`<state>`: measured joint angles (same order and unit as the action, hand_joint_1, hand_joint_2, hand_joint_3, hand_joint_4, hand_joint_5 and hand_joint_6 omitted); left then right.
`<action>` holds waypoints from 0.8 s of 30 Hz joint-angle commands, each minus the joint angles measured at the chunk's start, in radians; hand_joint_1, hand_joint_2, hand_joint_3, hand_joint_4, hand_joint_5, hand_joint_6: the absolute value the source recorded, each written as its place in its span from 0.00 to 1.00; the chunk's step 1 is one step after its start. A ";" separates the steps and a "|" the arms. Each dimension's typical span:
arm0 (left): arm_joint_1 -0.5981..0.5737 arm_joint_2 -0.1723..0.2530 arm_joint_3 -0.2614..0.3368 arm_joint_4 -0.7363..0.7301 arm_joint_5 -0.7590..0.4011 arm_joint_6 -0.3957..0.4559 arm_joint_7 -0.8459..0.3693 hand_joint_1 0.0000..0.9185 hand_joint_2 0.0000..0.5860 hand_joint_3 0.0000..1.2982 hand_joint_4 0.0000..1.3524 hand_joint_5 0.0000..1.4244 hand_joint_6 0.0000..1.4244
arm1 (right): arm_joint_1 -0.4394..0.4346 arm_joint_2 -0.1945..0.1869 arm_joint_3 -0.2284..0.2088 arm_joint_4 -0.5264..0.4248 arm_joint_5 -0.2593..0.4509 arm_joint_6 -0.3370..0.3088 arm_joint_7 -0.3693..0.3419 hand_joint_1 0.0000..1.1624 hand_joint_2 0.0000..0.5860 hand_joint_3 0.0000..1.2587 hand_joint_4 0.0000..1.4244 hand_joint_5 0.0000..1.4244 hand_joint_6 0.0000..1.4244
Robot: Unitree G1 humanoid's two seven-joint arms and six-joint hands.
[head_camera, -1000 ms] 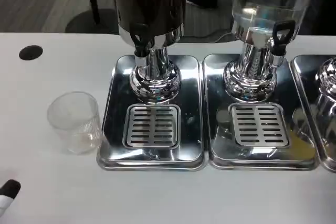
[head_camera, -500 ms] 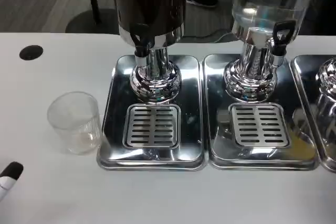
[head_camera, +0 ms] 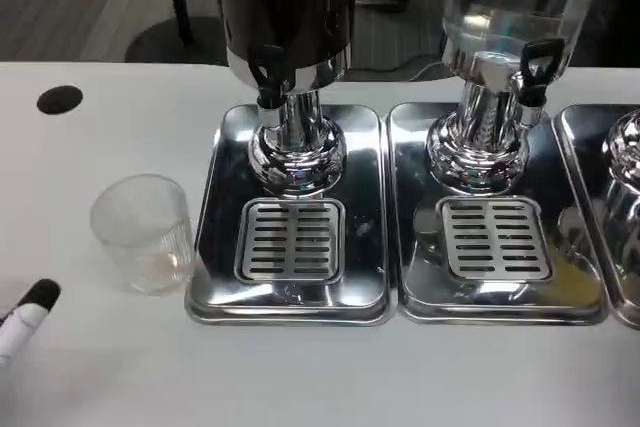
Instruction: Grasp the cup under the faucet to collect the drink, then remove the cup.
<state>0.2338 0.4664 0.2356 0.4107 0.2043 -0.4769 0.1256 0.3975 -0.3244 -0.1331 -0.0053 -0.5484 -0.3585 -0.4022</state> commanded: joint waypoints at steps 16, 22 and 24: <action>-0.138 0.013 -0.090 0.123 0.111 0.081 0.045 0.22 0.11 0.00 0.00 0.00 0.00 | 0.015 0.004 -0.016 -0.012 0.023 -0.032 -0.009 0.58 0.97 0.31 0.20 0.15 0.13; -0.174 0.011 -0.113 0.151 0.128 0.093 0.053 0.22 0.11 0.00 0.00 0.00 0.00 | 0.013 0.003 -0.018 -0.017 0.025 -0.037 -0.007 0.58 0.97 0.31 0.20 0.15 0.13; -0.185 0.010 -0.119 0.163 0.131 0.095 0.055 0.22 0.11 0.00 0.00 0.00 0.00 | 0.013 0.004 -0.018 -0.018 0.025 -0.037 -0.007 0.58 0.97 0.31 0.20 0.15 0.13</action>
<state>0.0659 0.4670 0.1311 0.5583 0.3257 -0.3920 0.1678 0.4056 -0.3230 -0.1437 -0.0082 -0.5252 -0.3791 -0.4022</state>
